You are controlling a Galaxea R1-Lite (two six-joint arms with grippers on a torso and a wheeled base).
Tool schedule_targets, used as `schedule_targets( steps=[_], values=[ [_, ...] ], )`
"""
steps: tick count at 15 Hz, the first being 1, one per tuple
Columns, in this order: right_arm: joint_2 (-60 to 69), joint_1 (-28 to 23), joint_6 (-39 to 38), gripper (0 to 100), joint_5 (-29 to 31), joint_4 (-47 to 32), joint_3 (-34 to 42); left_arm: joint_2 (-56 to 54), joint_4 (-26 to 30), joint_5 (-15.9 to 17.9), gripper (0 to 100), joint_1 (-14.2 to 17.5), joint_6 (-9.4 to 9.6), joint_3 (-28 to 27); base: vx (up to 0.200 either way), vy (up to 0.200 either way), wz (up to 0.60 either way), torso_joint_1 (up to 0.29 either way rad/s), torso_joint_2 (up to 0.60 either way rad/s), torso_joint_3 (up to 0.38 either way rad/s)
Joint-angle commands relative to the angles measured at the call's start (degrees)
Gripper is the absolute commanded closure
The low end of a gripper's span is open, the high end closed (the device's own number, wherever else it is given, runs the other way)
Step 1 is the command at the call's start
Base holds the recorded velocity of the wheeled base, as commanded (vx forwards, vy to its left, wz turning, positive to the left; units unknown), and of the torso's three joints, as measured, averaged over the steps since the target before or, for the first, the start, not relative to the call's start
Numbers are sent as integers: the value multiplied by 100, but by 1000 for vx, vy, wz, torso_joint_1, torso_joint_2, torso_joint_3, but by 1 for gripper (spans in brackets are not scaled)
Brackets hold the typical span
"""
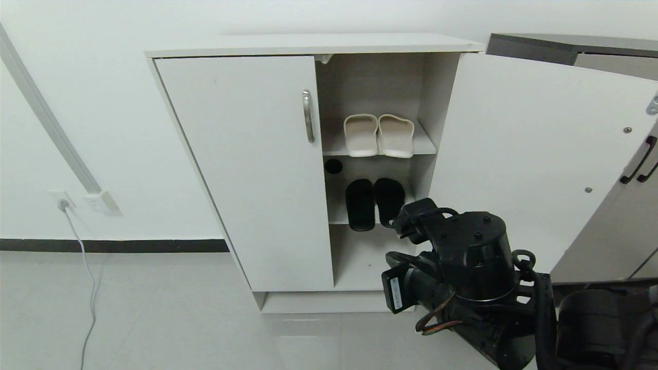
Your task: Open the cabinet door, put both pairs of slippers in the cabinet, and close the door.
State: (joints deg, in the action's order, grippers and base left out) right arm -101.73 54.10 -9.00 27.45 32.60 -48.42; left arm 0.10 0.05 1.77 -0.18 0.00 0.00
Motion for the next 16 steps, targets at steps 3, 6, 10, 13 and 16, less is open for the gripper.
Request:
schedule_targets(
  steps=[3, 6, 10, 13, 16],
  values=[
    [-180, 4, 3, 100, -3, 19, 17, -1, -5, -1, 100, 1, 0, 0, 0, 0, 0, 0, 0, 0],
    [-260, 4, 3, 100, -3, 106, 17, -1, -5, -1, 100, 1, 0, 0, 0, 0, 0, 0, 0, 0],
    [-391, -14, -6, 100, -3, 142, 26, -1, -5, -1, 100, 1, 0, 0, 0, 0, 0, 0, 0, 0],
    [-409, -14, -6, 100, -12, 142, 87, -1, -5, -1, 100, 1, 0, 0, 0, 0, 0, 1, -20, -11],
    [-409, -14, -6, 100, -12, 142, 87, -1, -5, -10, 100, 1, -9, 0, 0, 0, 0, 9, -183, -310]
  ],
)
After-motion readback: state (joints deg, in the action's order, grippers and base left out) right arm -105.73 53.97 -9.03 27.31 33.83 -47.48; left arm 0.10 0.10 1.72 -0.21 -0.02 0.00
